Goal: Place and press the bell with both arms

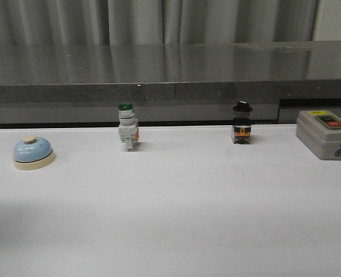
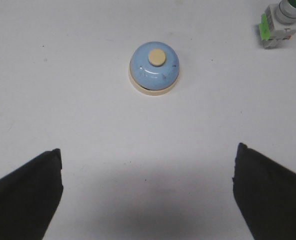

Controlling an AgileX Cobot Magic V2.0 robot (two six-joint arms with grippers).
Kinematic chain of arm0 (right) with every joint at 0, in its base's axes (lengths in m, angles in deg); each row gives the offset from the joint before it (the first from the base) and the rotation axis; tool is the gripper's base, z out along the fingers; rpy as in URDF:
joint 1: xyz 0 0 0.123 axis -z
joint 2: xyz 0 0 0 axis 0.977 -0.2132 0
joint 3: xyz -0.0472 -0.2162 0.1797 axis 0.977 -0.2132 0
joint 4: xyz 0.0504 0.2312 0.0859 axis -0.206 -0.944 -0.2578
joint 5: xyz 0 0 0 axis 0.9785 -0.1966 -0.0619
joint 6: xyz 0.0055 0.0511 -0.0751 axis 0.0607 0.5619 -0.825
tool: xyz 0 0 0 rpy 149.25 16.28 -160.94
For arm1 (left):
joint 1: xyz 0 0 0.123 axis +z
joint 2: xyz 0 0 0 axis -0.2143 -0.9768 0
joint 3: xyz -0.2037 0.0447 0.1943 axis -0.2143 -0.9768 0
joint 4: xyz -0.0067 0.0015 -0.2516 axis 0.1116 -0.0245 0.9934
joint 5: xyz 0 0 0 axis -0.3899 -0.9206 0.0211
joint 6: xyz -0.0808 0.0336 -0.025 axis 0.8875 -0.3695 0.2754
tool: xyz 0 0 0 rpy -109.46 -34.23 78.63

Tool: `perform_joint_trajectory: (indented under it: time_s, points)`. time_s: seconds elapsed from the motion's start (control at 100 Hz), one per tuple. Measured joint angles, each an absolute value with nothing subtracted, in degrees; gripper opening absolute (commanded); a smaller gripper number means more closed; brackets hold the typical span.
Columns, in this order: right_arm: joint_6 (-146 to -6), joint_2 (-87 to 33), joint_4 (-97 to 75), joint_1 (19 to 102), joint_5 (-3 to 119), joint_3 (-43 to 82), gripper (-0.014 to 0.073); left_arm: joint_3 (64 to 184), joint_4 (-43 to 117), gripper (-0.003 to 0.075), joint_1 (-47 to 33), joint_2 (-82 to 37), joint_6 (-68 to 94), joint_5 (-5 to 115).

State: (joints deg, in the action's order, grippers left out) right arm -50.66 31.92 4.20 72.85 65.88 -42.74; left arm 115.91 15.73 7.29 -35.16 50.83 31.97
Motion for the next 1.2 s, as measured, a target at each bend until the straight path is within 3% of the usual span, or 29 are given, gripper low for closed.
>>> perform_joint_trajectory:
  time_s: [0.66, 1.2]
  points:
    - [-50.7, 31.9, 4.2, 72.8, 65.9, -42.7, -0.0060, 137.3, 15.7, 0.0642, 4.6, -65.8, 47.9, 32.2]
    - [-50.7, 31.9, 4.2, 72.8, 65.9, -42.7, -0.0060, 141.9, 13.1, 0.0642, 3.6, -77.0, 47.7, 33.0]
